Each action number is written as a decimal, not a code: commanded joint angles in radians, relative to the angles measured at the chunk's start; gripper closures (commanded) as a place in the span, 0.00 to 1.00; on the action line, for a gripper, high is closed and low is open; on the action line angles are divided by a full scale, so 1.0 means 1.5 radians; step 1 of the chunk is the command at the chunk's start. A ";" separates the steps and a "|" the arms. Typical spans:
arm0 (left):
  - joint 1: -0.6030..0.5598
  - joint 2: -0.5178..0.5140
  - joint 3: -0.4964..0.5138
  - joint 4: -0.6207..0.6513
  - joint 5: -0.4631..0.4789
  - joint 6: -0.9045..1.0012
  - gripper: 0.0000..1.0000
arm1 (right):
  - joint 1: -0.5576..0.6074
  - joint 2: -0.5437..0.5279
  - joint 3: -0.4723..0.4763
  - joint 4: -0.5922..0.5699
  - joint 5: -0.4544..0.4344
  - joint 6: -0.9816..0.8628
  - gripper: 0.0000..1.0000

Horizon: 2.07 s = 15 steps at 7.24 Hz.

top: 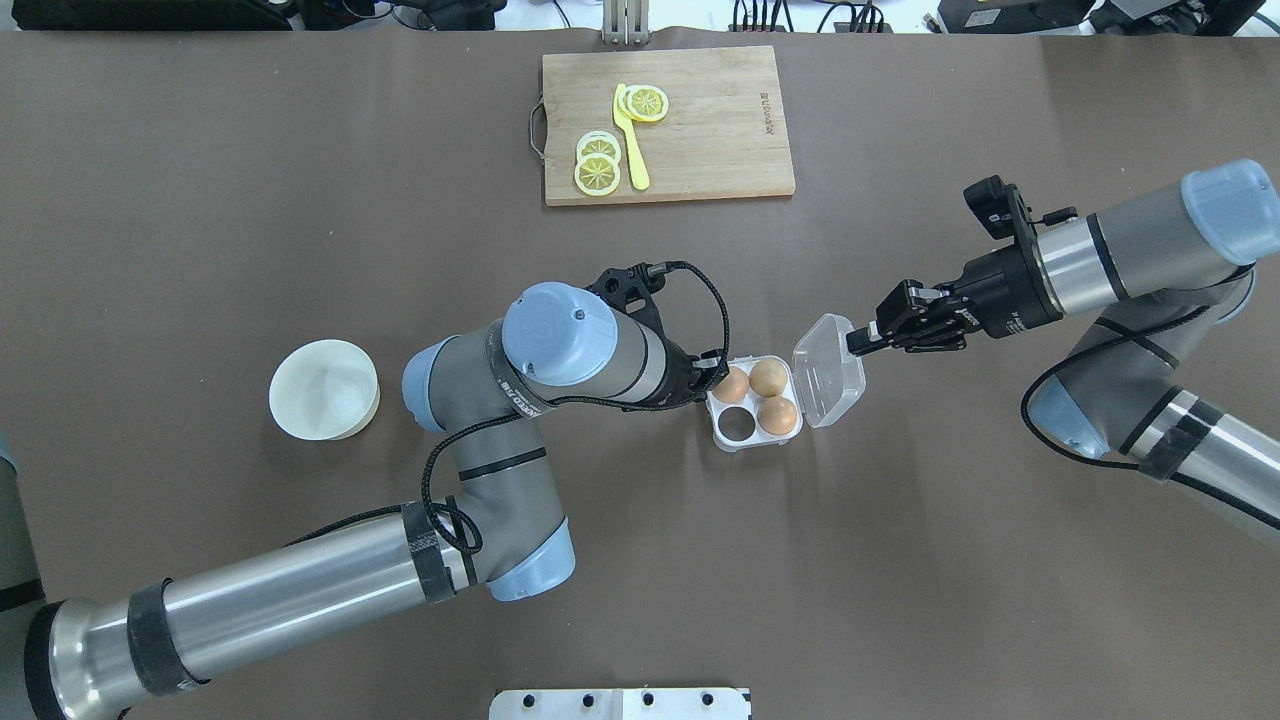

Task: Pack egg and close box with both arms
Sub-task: 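Swing the lid over toward the eggs with the right gripper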

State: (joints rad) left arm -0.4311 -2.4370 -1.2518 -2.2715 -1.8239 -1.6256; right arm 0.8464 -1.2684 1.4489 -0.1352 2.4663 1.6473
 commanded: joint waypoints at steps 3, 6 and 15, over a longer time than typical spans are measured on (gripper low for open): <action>0.000 0.000 0.000 0.000 0.000 -0.001 1.00 | -0.012 0.026 -0.001 -0.003 -0.004 0.013 1.00; 0.000 0.000 0.000 0.000 0.000 -0.001 1.00 | -0.015 0.036 -0.002 -0.003 -0.005 0.016 1.00; -0.006 0.005 -0.008 -0.003 -0.004 -0.002 1.00 | -0.028 0.053 -0.005 -0.004 -0.006 0.032 1.00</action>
State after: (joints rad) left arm -0.4355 -2.4310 -1.2584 -2.2736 -1.8263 -1.6290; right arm 0.8043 -1.1870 1.4422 -0.1418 2.4570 1.6951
